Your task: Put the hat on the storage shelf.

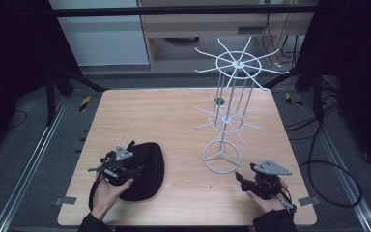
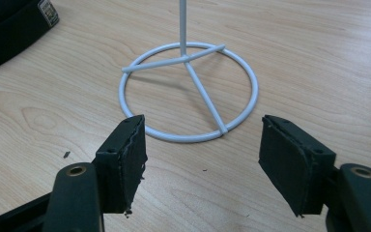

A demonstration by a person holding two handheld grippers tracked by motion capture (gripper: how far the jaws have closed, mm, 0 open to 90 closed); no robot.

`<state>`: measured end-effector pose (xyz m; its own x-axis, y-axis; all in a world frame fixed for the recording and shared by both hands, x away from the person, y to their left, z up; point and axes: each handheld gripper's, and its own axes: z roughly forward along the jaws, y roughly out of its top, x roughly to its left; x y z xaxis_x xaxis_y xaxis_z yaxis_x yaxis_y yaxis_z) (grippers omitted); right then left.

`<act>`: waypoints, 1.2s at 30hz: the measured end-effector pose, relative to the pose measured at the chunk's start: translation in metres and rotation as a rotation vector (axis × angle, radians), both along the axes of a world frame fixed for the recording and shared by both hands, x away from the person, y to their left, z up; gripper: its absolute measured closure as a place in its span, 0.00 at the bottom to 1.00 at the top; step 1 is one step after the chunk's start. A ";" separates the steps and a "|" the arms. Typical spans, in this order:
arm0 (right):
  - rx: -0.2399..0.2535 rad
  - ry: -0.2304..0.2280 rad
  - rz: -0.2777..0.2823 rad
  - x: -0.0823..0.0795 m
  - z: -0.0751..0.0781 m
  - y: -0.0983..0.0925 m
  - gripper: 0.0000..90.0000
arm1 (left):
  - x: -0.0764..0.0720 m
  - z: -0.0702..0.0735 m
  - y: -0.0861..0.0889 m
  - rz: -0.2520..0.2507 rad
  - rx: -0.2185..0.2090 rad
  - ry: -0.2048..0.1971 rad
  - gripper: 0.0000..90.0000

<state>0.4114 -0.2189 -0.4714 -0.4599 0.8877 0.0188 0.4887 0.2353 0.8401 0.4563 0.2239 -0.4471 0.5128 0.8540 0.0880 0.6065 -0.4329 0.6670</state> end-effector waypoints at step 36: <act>0.011 0.002 0.006 0.001 -0.002 -0.001 0.39 | -0.045 0.084 0.033 -0.068 -0.398 -0.323 0.88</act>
